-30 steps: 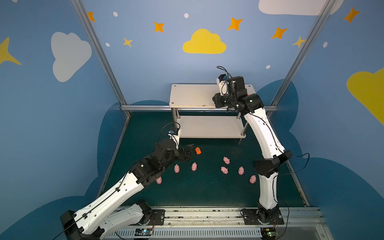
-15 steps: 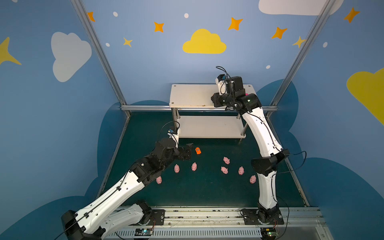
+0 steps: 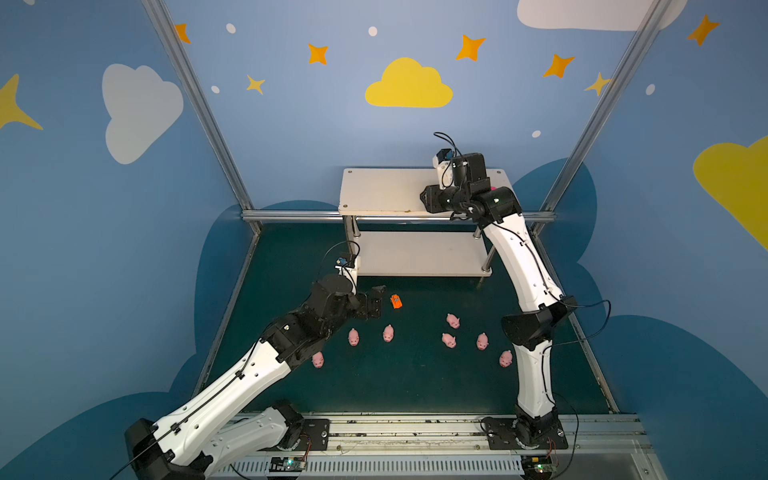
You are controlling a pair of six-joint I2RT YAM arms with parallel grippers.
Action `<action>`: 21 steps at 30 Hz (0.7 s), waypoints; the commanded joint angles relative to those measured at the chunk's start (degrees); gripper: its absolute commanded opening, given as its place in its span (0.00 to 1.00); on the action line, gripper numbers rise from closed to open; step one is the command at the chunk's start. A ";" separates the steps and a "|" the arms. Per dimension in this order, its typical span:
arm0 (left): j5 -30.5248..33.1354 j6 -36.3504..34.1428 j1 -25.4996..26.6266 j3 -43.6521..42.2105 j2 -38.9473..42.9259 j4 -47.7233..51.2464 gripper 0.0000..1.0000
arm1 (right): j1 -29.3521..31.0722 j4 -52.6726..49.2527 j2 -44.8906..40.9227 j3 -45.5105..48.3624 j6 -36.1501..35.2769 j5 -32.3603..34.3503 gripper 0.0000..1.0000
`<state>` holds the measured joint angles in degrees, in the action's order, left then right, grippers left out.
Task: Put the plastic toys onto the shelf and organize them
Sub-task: 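Lower the truck onto the shelf beside the pink truck, open right gripper, then withdraw the right gripper down toward the pigs while left gripper approaches second truck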
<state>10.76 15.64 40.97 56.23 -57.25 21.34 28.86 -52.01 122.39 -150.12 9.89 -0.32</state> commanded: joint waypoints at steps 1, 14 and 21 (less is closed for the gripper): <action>-0.31 -0.35 -0.32 0.80 0.30 0.45 1.00 | -0.12 2.08 -0.47 -1.65 0.52 -1.85 0.61; 0.40 -0.24 -0.29 1.16 1.76 1.22 1.00 | 0.36 4.37 -5.12 -1.60 -1.02 -0.56 0.78; 2.71 1.26 -0.34 0.93 2.85 3.03 1.00 | 0.97 5.00 -12.69 5.41 -1.52 0.12 0.81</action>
<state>11.68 16.05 40.88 56.25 -55.88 23.07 29.32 -48.95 115.70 -147.85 8.99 -1.10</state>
